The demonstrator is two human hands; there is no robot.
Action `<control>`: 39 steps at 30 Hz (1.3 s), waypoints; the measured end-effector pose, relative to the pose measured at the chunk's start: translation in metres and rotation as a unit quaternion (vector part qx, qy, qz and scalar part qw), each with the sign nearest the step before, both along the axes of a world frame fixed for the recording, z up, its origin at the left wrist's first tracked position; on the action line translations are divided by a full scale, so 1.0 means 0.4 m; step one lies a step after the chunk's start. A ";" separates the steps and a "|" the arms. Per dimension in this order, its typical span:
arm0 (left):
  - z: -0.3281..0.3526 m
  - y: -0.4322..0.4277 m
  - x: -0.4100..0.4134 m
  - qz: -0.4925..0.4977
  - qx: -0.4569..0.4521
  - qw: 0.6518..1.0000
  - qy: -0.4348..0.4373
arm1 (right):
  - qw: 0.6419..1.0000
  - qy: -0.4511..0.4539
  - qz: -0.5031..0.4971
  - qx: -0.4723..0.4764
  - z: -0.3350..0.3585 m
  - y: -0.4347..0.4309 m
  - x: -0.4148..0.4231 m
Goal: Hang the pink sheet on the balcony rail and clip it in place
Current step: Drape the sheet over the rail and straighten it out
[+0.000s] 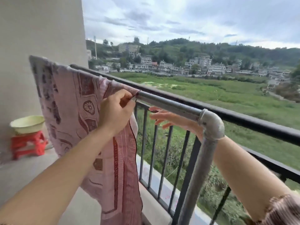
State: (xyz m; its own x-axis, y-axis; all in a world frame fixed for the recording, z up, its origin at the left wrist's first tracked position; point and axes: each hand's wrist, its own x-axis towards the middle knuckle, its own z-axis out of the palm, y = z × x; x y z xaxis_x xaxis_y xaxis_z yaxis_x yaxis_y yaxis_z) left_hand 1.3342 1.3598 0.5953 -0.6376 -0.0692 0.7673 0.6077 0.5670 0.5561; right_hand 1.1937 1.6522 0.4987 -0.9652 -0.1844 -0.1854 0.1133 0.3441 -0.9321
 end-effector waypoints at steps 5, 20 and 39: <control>0.052 -0.042 0.029 -0.050 0.115 0.974 -0.187 | 0.950 0.235 0.144 0.144 0.255 -0.348 0.182; 0.130 0.030 0.086 -0.048 0.082 0.986 -0.137 | 0.946 0.270 0.063 -0.170 0.435 -0.290 0.228; 0.084 0.001 0.185 -0.038 0.066 0.987 -0.141 | 0.922 0.339 0.109 0.150 0.131 -0.395 -0.003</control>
